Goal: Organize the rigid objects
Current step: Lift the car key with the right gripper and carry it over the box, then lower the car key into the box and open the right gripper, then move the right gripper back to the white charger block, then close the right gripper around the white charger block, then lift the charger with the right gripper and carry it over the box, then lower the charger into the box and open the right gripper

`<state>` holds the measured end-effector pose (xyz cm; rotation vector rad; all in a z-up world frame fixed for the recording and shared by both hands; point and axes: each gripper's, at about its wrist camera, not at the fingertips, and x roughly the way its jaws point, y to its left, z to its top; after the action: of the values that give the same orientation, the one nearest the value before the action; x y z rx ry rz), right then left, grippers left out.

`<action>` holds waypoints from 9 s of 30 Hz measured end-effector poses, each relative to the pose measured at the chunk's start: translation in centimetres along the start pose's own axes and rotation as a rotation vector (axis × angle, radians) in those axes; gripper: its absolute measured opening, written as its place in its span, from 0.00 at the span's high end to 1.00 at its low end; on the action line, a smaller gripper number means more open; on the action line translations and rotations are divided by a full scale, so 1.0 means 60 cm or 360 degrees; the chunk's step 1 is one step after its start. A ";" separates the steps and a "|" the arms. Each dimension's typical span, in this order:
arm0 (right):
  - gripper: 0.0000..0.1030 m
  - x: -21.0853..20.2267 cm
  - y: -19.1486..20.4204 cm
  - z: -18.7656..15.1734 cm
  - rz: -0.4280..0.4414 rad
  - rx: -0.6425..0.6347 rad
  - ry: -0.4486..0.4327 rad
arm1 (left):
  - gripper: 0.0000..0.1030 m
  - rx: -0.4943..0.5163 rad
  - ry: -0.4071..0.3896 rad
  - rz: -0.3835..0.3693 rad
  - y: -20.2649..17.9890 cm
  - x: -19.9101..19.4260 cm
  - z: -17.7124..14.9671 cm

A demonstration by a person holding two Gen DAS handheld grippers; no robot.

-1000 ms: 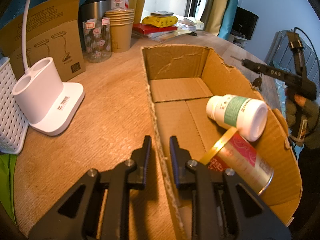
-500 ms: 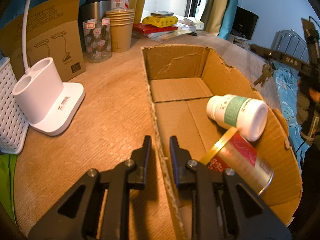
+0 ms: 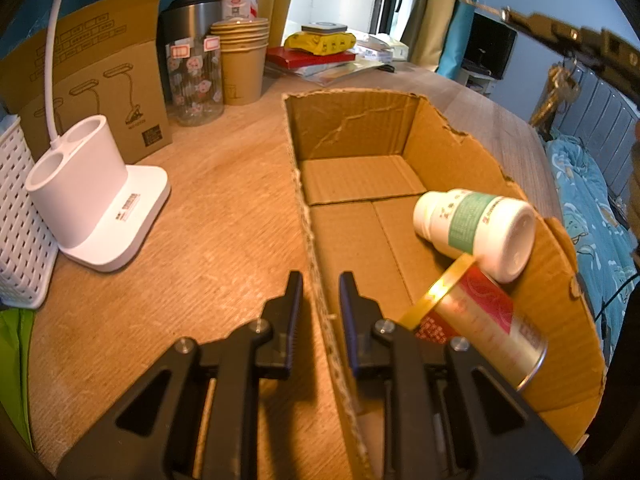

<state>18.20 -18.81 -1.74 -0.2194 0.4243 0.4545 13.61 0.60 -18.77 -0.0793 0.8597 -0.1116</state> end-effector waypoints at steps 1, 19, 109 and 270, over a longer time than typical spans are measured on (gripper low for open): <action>0.63 -0.002 0.008 0.004 0.0017 -0.0010 -0.0009 | 0.81 0.0000 0.0000 0.0000 0.000 0.000 0.000; 0.63 0.036 0.113 0.008 0.0243 -0.0157 0.0027 | 0.81 0.0000 0.0000 0.0000 0.000 0.000 0.000; 0.37 0.074 -0.094 -0.059 -0.0023 0.0230 0.0227 | 0.81 -0.0003 0.0000 0.0000 0.000 0.000 0.000; 0.30 0.164 0.157 -0.091 0.0499 -0.0346 0.0484 | 0.80 -0.0006 0.0001 -0.0002 0.000 0.000 0.000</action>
<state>19.92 -8.43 -11.99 -0.4388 0.7126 0.7812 13.61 0.62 -18.78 -0.0835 0.8607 -0.1108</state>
